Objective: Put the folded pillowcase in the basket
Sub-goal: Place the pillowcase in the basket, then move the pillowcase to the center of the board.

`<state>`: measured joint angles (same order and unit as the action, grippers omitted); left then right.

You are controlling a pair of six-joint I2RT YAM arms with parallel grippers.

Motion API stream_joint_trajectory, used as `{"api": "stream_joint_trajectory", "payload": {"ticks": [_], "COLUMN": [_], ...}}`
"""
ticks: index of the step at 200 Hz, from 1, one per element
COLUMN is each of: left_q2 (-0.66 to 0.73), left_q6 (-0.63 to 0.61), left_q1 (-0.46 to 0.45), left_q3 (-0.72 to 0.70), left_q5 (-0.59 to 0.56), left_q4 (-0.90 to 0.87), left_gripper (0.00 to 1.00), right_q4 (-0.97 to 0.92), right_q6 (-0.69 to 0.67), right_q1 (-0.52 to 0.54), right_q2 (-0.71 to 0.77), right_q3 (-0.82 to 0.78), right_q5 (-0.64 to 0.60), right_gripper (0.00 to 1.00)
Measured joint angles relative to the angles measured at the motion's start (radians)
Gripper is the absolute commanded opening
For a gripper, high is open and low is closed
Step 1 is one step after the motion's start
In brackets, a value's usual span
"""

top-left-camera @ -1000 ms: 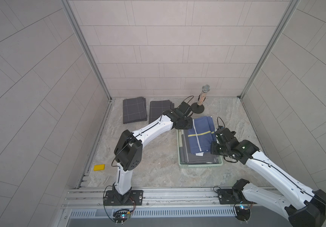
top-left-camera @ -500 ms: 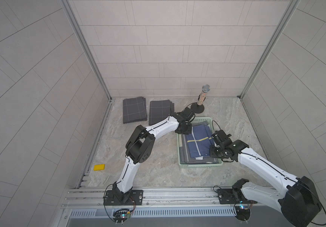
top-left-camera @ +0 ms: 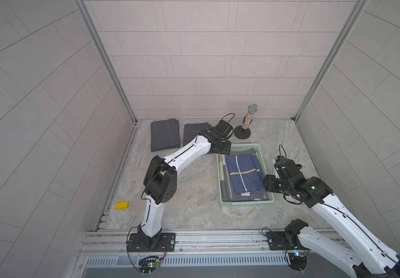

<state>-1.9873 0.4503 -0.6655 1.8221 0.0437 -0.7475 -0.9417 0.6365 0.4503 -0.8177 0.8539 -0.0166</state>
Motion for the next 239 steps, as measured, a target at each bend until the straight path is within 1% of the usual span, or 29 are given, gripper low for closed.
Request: {"api": "stream_joint_trajectory", "payload": {"ticks": [20,40,53,76,95,115,129,140,155,168,179,188,209,239], "left_q2": [0.034,0.017,-0.030,-0.179,-0.333,-0.531,-0.641,-0.670,-0.667,-0.654,-0.597,-0.519,-0.308,-0.066], "left_q6": [-0.006,-0.014,-0.019,-0.025,-0.032,-0.043,-0.048,-0.053,-0.051,-0.049,-0.042,-0.029,0.018,0.094], "left_q1": [0.083,0.183,0.244,0.323,0.344,0.344,0.342,0.341,0.336,0.332,0.331,0.331,0.331,0.331], "left_q3": [-0.010,-0.008,0.028,0.169,0.329,0.555,0.667,0.723,0.732,0.686,0.579,0.438,0.058,-0.352], "left_q5": [0.000,0.001,0.005,0.019,0.032,0.049,0.057,0.053,0.045,0.040,0.038,0.044,0.071,0.118], "left_q4": [0.001,-0.001,-0.023,-0.060,-0.123,-0.239,-0.319,-0.360,-0.418,-0.454,-0.417,-0.391,-0.297,-0.181], "left_gripper": [0.58,0.56,0.54,0.54,0.53,0.50,0.49,0.48,0.46,0.44,0.44,0.43,0.43,0.41], "right_q4": [-0.029,-0.035,-0.036,-0.032,-0.013,0.016,0.035,0.050,0.062,0.065,0.067,0.068,0.066,0.055], "right_q6": [0.000,0.000,-0.004,-0.009,-0.012,-0.013,-0.013,-0.013,-0.013,-0.011,-0.007,-0.002,0.009,0.026], "right_q1": [0.000,0.000,0.000,0.000,0.000,0.000,0.000,0.000,0.000,0.000,0.000,0.000,0.003,0.032], "right_q2": [0.020,0.019,0.015,0.006,-0.019,-0.055,-0.075,-0.084,-0.087,-0.085,-0.078,-0.067,-0.033,-0.008], "right_q3": [0.000,-0.003,-0.003,-0.003,-0.003,-0.003,-0.003,-0.003,-0.003,-0.003,-0.003,-0.003,0.002,0.042], "right_q5": [0.001,0.009,0.012,0.018,0.035,0.058,0.072,0.080,0.090,0.098,0.105,0.109,0.117,0.117], "right_gripper": [0.60,0.60,0.60,0.59,0.60,0.59,0.59,0.59,0.59,0.58,0.58,0.58,0.57,0.56]}}
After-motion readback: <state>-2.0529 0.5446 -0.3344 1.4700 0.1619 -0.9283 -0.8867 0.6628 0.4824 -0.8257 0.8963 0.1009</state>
